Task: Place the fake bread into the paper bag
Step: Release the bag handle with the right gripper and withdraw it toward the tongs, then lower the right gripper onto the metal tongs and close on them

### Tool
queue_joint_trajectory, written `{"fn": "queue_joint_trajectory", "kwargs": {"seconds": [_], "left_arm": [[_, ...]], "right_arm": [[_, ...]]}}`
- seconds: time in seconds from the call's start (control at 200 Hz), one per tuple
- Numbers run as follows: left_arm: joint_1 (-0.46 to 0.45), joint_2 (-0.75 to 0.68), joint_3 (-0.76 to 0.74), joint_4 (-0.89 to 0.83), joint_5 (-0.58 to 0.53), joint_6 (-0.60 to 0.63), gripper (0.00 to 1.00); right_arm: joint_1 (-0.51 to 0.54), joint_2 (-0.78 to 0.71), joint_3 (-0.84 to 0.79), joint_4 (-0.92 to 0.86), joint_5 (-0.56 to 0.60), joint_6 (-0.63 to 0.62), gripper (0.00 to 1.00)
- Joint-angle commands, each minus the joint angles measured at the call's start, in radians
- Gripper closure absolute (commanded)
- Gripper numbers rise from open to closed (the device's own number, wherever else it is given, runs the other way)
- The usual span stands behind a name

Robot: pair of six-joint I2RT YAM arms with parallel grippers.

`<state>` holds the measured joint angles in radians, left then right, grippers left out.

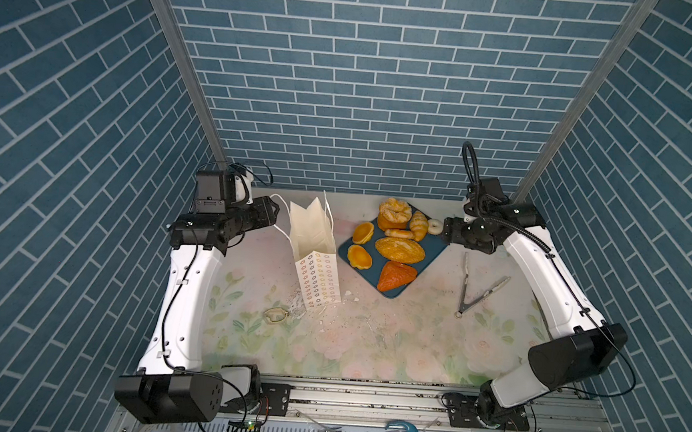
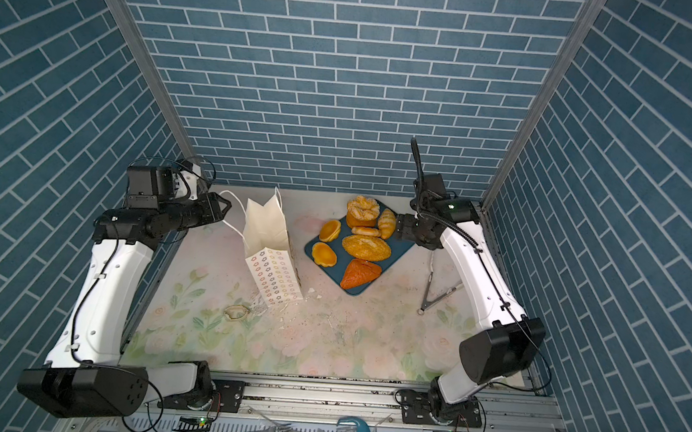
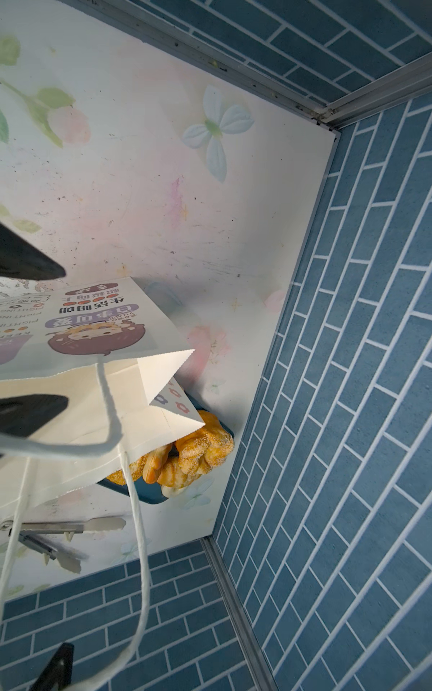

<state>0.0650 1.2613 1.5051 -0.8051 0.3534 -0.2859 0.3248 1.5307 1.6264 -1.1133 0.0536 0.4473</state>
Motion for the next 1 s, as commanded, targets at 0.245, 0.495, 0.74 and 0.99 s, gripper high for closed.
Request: {"fn": "queue_joint_trajectory", "kwargs": {"seconds": [0.245,0.495,0.74,0.99], "left_arm": [[-0.001,-0.028,0.026,0.008,0.016,0.004,0.44],[-0.001,-0.034,0.014,0.015,0.006,0.001,0.43],[-0.001,-0.028,0.018,0.016,-0.004,0.002,0.43],[-0.001,-0.016,0.031,0.011,-0.011,0.002,0.43]], "right_arm": [[-0.131,-0.271,-0.542,0.092,0.032,0.297,0.12],[-0.168,-0.25,-0.65,0.188,0.012,0.345,0.08],[-0.178,-0.188,-0.692,0.25,0.04,0.382,0.09],[-0.178,-0.151,-0.719,0.31,0.058,0.413,0.1]]}}
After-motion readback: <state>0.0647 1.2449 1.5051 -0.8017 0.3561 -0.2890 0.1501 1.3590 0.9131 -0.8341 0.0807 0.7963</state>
